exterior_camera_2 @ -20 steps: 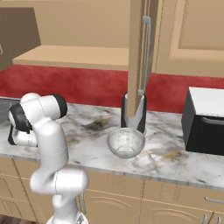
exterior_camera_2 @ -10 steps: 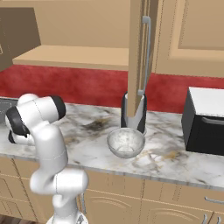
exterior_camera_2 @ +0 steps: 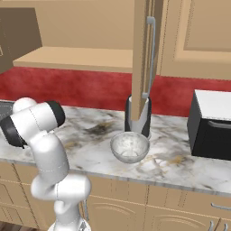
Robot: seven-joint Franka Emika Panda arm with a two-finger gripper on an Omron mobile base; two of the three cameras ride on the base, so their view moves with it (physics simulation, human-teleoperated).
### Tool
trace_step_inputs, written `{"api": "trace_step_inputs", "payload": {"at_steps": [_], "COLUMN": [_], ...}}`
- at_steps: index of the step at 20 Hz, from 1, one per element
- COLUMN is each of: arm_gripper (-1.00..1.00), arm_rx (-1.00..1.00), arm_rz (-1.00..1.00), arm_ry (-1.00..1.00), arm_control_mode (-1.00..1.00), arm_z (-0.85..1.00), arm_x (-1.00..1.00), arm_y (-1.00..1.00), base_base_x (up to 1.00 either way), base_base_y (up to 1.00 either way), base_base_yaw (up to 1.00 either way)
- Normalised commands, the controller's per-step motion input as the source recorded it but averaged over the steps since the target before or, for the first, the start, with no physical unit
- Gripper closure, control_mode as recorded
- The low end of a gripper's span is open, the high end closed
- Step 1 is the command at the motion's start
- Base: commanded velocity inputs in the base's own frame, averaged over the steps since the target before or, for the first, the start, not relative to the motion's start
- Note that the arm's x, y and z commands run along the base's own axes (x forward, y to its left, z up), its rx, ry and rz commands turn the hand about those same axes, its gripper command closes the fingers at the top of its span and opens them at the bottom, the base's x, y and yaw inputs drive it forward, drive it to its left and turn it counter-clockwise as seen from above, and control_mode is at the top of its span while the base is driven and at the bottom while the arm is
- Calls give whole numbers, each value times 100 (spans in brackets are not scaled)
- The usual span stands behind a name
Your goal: Pick up the bowls on the counter and stack them on top of one another in the open cabinet. Place the smaller bowl on top of the larger bowl.
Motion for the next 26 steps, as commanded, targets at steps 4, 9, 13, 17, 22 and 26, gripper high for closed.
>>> {"api": "trace_step_inputs", "payload": {"at_steps": [4, 9, 13, 17, 22, 26], "arm_gripper": [100, 100, 100, 100, 100, 100], "arm_rx": [-1, -1, -2, -2, -2, 0], "arm_rz": [0, 0, 0, 1, 3, 4], "arm_ry": [0, 0, 0, 2, 4, 6], "arm_control_mode": [-100, -100, -100, -100, -100, -100], "arm_z": [30, 33, 27, 26, 23, 26], "arm_x": [0, 0, -4, -14, -17, -18], "arm_y": [0, -11, -14, -15, -15, -21], "base_base_x": [0, 0, 0, 0, 0, 0], "base_base_y": [0, 0, 0, 0, 0, 0], "base_base_yaw": [0, 0, 0, 0, 0, 0]}}
